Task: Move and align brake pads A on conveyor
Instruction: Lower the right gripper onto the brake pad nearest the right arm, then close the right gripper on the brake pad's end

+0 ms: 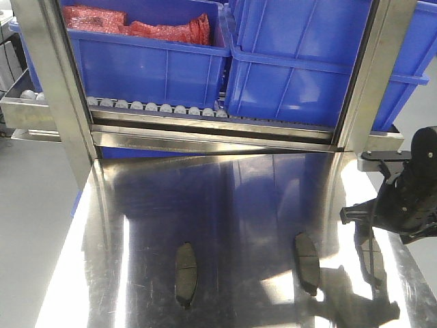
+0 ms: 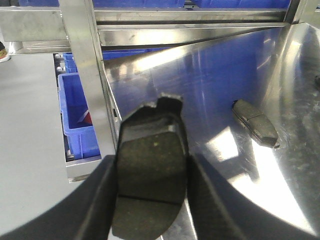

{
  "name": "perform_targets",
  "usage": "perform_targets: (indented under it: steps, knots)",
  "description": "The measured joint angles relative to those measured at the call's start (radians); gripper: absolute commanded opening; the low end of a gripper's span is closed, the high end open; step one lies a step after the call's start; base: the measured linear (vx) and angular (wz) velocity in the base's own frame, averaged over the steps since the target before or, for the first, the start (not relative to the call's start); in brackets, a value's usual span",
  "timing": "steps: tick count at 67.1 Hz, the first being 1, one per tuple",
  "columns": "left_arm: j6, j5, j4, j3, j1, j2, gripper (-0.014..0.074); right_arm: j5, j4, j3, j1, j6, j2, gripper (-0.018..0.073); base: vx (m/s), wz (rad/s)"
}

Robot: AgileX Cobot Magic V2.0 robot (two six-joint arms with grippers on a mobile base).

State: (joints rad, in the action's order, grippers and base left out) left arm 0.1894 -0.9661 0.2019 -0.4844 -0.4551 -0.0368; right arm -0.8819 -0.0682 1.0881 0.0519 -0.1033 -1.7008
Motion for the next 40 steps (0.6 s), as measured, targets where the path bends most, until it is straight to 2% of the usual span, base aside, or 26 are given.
perform_targets:
  steps: [40]
  knots:
    - [0.0,0.0,0.0,0.0,0.0,0.0,-0.0006,0.037,0.0,0.001,-0.01,0.0,-0.109,0.0534,0.0,0.0]
